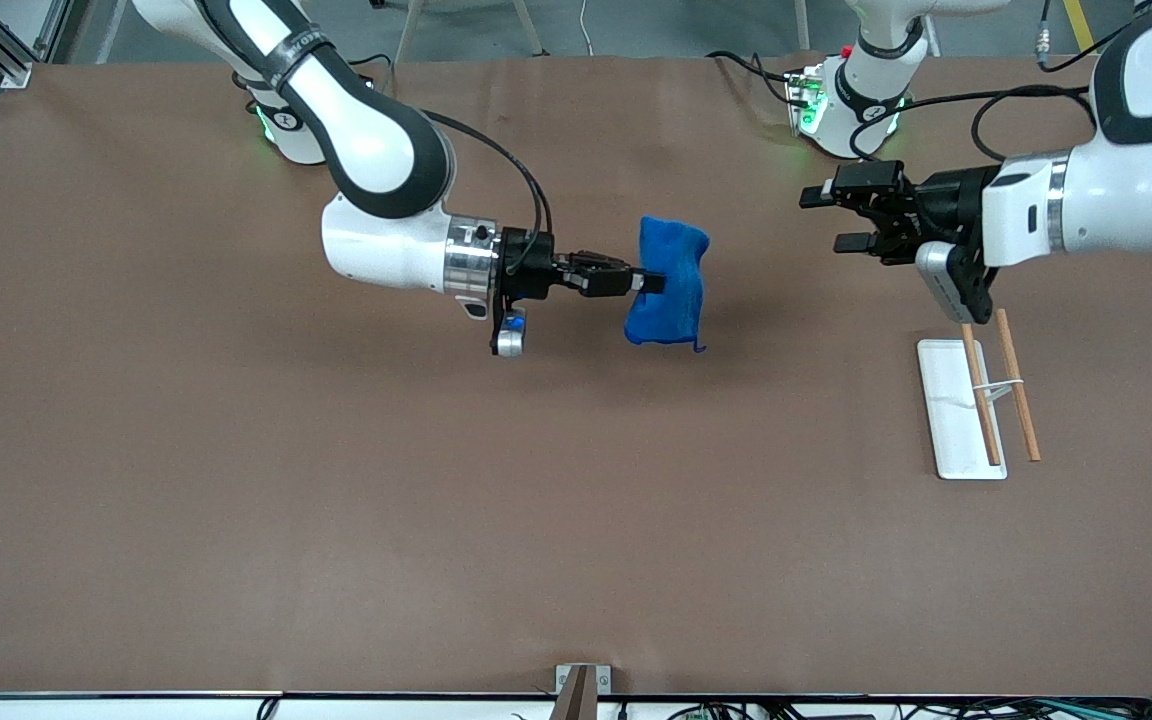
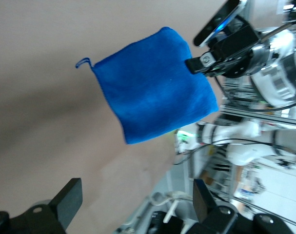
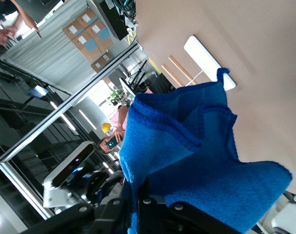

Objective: Right arm passes towel to left arm to hang
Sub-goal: 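Grasp the towel with the left gripper beside the right gripper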

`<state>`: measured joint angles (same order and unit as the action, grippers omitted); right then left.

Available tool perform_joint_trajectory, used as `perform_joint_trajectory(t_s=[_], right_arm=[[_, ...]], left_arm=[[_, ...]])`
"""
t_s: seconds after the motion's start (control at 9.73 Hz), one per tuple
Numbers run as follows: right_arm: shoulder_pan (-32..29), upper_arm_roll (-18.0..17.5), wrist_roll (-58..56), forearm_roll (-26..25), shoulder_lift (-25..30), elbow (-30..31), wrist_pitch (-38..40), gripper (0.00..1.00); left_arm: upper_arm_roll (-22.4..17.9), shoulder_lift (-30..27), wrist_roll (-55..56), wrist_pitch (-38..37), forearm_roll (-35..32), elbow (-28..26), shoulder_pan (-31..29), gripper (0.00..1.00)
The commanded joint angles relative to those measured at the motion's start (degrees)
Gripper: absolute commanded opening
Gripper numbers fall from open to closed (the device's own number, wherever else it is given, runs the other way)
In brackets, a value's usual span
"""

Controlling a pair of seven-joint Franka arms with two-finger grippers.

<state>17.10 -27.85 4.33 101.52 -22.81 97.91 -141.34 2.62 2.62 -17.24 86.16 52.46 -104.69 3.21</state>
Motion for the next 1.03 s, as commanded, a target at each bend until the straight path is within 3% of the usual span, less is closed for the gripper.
perform_joint_trajectory(t_s=[0.0,0.51,0.92], right_arm=[[0.22,-2.55,0.60,4.81,0.31,-2.62,-4.28,0.01],[0.31,-4.23,0.51,11.41,0.48,-6.32,-4.39,0.01],[0.30,-5.19,-0.11,12.57,0.57,-6.68,-3.77,0.01]], left_arm=[[-0.60,2.90,-4.37,0.68,5.97,-4.64,-0.04,1.00],[-3.50,12.14,-12.80,-7.40,20.47,-6.48,-1.62,1.00],[-4.20,8.82,-23.51,-7.58,39.32,-21.57,-1.71,1.00]])
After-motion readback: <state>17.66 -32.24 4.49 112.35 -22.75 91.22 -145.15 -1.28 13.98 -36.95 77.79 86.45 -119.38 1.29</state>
